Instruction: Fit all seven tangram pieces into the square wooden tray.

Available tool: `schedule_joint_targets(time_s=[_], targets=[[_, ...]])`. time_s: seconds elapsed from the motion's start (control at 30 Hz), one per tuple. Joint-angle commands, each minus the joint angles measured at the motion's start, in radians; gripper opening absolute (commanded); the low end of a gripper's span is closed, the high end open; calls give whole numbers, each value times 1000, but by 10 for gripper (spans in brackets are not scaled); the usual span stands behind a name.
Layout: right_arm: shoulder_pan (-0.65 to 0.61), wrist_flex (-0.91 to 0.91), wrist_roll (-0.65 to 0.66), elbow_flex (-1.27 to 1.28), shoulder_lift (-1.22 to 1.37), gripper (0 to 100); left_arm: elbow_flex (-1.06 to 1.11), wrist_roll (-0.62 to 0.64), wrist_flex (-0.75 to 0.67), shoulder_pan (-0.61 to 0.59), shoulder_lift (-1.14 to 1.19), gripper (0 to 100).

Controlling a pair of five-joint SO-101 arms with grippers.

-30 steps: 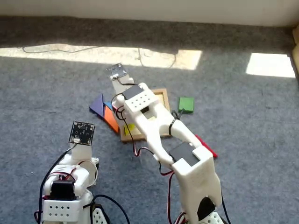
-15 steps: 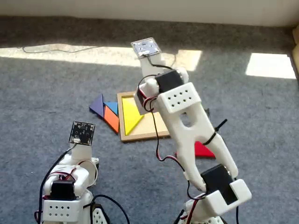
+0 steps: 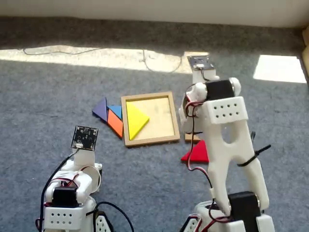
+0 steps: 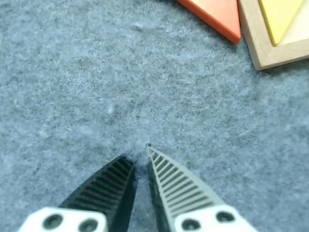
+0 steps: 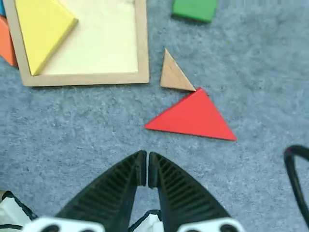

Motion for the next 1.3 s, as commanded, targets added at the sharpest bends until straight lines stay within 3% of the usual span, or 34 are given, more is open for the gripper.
schedule_joint_targets(time_s=[0.0,0.27,0.43,0.5,0.67,0.9,1.1,1.27], targets=[[44,-74,2,117,-171,26,21,-3,3,-8,-22,6],[50,-357,-18,561,-344,27,21,-3,3,-8,-22,6],[44,-619,-377,791,-346,28,21,-3,3,-8,-22,6],[42,-728,-450,855,-346,28,21,-3,3,-8,-22,6],[25,-835,-460,920,-346,28,21,-3,3,-8,-22,6],[-177,-851,-460,929,-346,24,21,-3,3,-8,-22,6],[-182,-1049,-460,977,-343,23,21,-3,3,-8,-22,6],[-180,-1067,-456,1010,-338,23,21,-3,3,-8,-22,6]])
